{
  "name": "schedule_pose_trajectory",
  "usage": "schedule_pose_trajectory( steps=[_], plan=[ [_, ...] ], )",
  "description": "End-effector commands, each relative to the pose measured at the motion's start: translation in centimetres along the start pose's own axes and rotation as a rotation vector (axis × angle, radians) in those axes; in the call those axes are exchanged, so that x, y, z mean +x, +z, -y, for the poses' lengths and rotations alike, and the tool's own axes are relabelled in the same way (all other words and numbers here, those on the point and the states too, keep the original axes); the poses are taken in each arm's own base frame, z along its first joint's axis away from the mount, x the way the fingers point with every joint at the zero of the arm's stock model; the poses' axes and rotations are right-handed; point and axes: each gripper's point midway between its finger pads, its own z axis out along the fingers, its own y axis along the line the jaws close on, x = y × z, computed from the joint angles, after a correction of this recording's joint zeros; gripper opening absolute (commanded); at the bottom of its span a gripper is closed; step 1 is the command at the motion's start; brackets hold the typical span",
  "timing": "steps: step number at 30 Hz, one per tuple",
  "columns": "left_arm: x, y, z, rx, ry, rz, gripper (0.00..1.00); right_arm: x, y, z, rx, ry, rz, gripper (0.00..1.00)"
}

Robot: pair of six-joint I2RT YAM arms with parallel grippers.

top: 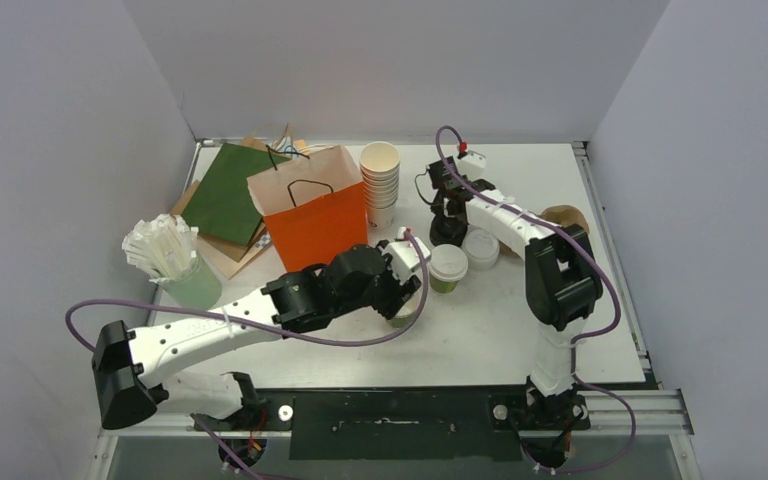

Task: Pack the takeout coffee
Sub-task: Place the coffee cup at the center of the board, then move the cup lid to the center of the board.

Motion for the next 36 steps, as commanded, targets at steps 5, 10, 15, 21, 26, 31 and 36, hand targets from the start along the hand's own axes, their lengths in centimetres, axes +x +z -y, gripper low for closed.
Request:
schedule_pose_trajectory(
  steps=[5,10,15,21,26,31,36],
  plan=[
    [-2.2,-3.1,-3.7,-0.050,-0.102,0.064,0.50,-2.4,-2.8,-0.1,-0.042,0.002,0.044,0.05],
    [-1.8,-3.7,-4.8,-0.060,-0.134,0.068,0.50,-2.0,-2.7,-0.4,-0.058,-0.032,0.026,0.28],
    [-1.4,-3.8,-5.3,-0.066,-0.143,0.062,0.50,-1.1,-1.6,-0.5,-0.043,-0.059,0.005,0.29],
    [-1.1,-4.2,-5.8,-0.074,-0.147,0.060,0.51,0.2,-0.5,-0.6,-0.027,-0.081,-0.021,0.29],
    [-0.9,-4.6,-6.2,-0.079,-0.155,0.063,0.51,0.9,0.1,-0.9,-0.021,-0.093,-0.034,0.29],
    [-0.8,-4.7,-6.5,-0.087,-0.156,0.063,0.51,0.5,0.0,-1.1,-0.015,-0.095,-0.024,0.17],
    [-0.7,-4.6,-6.7,-0.093,-0.153,0.060,0.51,-0.6,-1.0,-1.4,-0.030,-0.092,-0.005,0.04]
  ],
)
